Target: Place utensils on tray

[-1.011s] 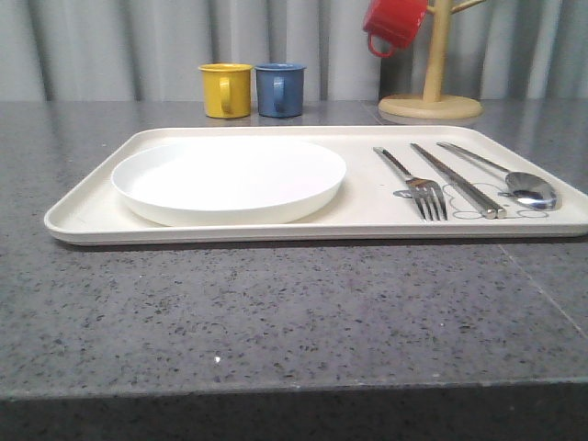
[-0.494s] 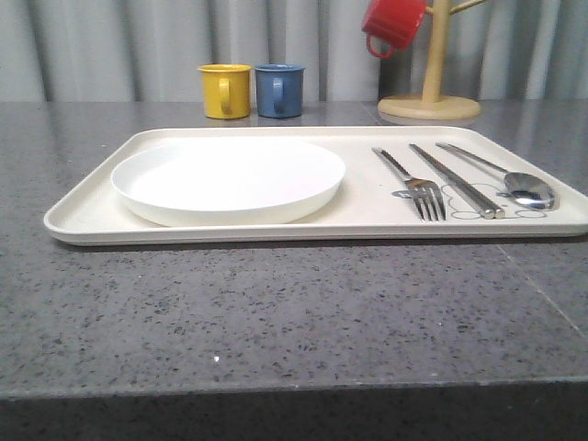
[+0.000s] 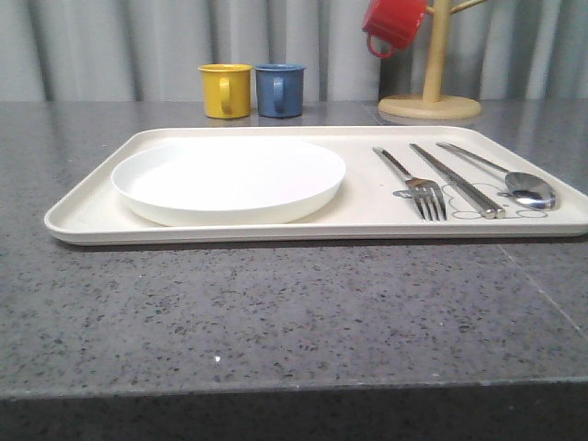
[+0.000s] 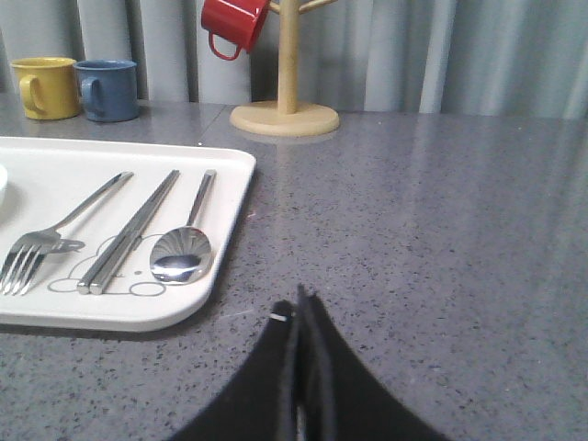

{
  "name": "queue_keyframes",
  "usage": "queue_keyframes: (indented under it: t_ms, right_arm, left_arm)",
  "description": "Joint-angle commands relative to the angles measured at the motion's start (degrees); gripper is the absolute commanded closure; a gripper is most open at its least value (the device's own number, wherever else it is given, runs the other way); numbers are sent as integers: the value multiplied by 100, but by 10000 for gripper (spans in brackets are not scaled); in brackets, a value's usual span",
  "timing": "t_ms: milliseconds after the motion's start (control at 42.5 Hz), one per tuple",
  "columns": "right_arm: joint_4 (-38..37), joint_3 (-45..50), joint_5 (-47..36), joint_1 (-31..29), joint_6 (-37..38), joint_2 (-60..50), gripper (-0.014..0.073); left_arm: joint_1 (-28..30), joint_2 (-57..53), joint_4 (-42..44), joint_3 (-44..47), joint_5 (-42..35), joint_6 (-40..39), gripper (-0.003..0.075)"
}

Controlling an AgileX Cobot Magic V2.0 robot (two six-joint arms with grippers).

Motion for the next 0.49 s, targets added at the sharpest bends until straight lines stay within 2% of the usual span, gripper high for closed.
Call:
queue_keyframes:
  t_ms: [0,212,470]
  right_arm:
    - [-501,2,-570,-22,594,-91,661]
    - [-549,2,-918,-22,837,-91,661]
    - [-830,2,-917,-22,1151,-91,661]
  left_arm:
    - [21,-113,-56,74,-479,-17,741]
    - [21,-113,-56,74,-479,-17,741]
    - [21,-113,-56,74,-479,-17,741]
